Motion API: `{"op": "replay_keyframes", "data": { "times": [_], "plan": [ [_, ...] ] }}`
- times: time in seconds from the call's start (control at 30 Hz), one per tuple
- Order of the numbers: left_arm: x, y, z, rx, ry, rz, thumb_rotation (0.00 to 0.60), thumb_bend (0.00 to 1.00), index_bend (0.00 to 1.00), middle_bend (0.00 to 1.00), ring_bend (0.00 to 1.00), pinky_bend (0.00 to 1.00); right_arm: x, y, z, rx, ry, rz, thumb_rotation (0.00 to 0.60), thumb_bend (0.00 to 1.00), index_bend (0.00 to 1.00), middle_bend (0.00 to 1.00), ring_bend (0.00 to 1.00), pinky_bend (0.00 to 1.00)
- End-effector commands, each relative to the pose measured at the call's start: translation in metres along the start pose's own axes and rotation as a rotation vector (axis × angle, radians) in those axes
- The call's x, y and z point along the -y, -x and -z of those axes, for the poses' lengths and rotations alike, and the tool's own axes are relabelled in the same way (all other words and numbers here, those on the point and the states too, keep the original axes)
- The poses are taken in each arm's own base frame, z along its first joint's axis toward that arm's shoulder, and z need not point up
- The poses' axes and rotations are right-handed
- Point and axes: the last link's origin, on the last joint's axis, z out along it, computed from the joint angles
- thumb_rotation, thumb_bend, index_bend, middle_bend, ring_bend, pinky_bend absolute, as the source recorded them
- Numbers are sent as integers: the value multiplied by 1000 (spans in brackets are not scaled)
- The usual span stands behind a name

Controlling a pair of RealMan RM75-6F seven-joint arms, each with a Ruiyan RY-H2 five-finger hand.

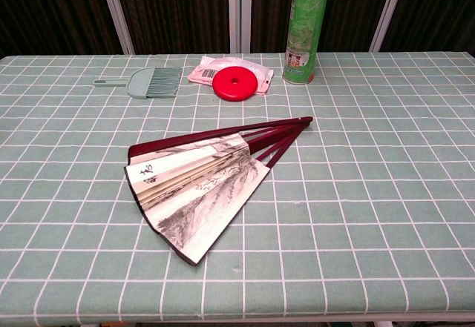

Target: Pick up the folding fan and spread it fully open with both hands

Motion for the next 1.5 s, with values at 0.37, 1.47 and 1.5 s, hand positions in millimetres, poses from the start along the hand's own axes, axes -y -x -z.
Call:
{"op": "replay_keyframes", "data": {
  "times": [0.37,1.47,1.5],
  "plan": [
    [-9,-6,-14,-5,77,45,600,0,108,139,97,207,-1,3,0,-5,-5,-19,600,161,0,0,0,0],
    [-274,8,-195,446,659,237,600,130,297,333,334,499,16,-8,-13,4,-68,21,600,161,0,0,0,0],
    [-279,11,-195,453,663,218,600,130,297,334,334,499,16,-8,-12,6,-65,21,600,162,0,0,0,0]
  ]
}}
